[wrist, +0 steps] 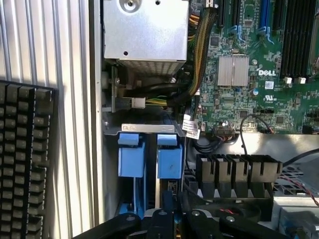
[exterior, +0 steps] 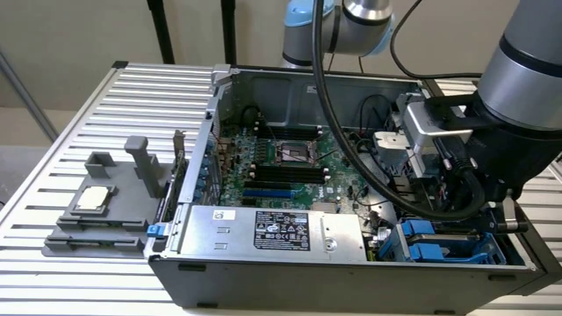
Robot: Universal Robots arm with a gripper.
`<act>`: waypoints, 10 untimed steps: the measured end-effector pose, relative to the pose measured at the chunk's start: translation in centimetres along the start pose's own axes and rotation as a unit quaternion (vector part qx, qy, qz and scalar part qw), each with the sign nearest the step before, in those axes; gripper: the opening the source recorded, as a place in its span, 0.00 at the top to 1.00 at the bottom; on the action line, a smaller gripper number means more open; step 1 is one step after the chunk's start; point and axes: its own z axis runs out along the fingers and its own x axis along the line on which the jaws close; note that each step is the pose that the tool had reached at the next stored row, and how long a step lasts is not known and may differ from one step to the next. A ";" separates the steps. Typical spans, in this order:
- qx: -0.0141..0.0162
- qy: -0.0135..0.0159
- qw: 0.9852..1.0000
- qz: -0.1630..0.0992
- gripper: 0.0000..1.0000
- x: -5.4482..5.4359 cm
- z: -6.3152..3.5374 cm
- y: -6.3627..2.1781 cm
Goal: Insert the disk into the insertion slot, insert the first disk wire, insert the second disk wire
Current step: 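Insert the second disk wire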
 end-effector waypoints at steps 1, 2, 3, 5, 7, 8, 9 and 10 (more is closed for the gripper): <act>0.003 0.000 1.000 -0.001 0.84 0.0 0.02 0.10; 0.004 0.000 1.000 -0.003 0.84 0.0 0.05 0.20; 0.006 -0.001 1.000 -0.004 0.84 0.0 0.07 0.31; 0.009 -0.001 1.000 -0.006 0.84 0.0 0.13 0.47; 0.012 -0.001 1.000 -0.008 0.84 0.0 0.22 0.54; 0.015 -0.001 1.000 -0.008 0.84 0.0 0.25 0.56; 0.018 -0.001 1.000 -0.008 0.84 0.0 0.28 0.59; 0.020 -0.001 1.000 -0.009 0.84 0.0 0.30 0.61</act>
